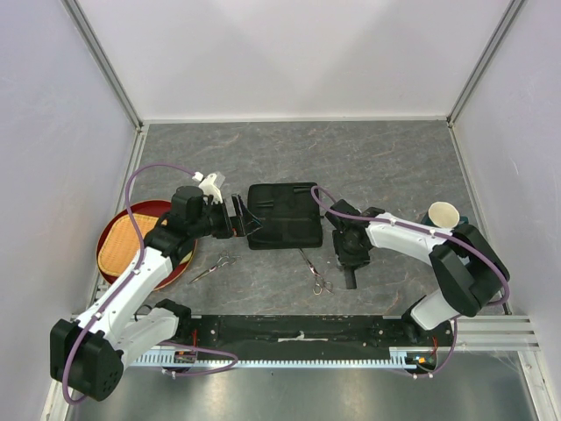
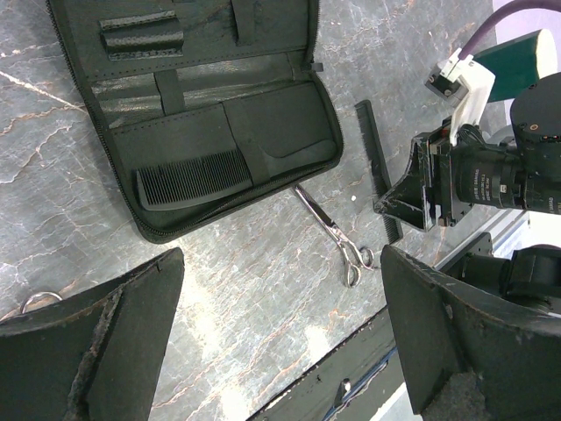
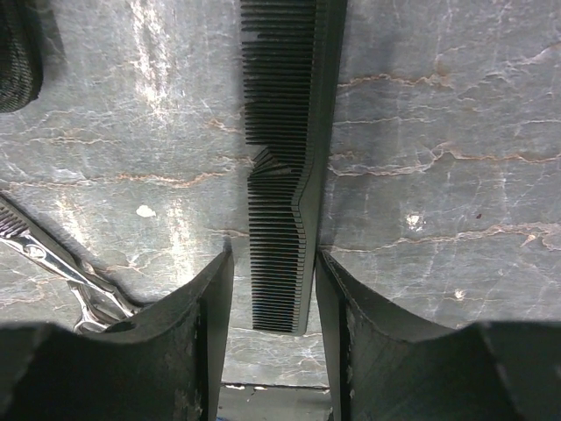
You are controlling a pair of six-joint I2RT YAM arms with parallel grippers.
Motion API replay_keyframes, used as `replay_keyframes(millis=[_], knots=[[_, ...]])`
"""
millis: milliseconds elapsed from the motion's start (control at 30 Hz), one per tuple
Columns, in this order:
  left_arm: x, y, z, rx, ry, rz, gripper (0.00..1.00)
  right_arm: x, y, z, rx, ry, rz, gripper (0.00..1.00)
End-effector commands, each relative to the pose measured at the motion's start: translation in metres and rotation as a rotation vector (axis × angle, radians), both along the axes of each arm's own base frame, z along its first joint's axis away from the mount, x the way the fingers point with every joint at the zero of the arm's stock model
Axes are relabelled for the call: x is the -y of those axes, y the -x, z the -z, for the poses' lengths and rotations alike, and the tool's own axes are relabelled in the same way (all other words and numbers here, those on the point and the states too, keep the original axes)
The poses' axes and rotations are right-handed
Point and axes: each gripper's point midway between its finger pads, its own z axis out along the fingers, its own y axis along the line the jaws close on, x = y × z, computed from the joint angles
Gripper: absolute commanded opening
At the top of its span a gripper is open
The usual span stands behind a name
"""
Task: Sort the hair-cutting tools
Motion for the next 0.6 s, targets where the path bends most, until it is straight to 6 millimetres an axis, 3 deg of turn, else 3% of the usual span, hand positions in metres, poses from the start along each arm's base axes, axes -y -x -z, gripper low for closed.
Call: replay_keyframes(millis=[0,300,567], knots=[[0.001,-0.002,-0.007,0.032,0.014,0.0,0.99,0.011,0.014,0.014,-0.065,0.056,-0.015,0.48],[0.001,-0.002,-0.007,0.029,0.015,0.0,0.99,0.014,0.002,0.006,-0.003,0.072,0.002,0.36],[0.003,-0.002,-0.005,0.023,0.018,0.006,0.99,0.008,-0.005,-0.005,0.041,0.042,0.01,0.35]])
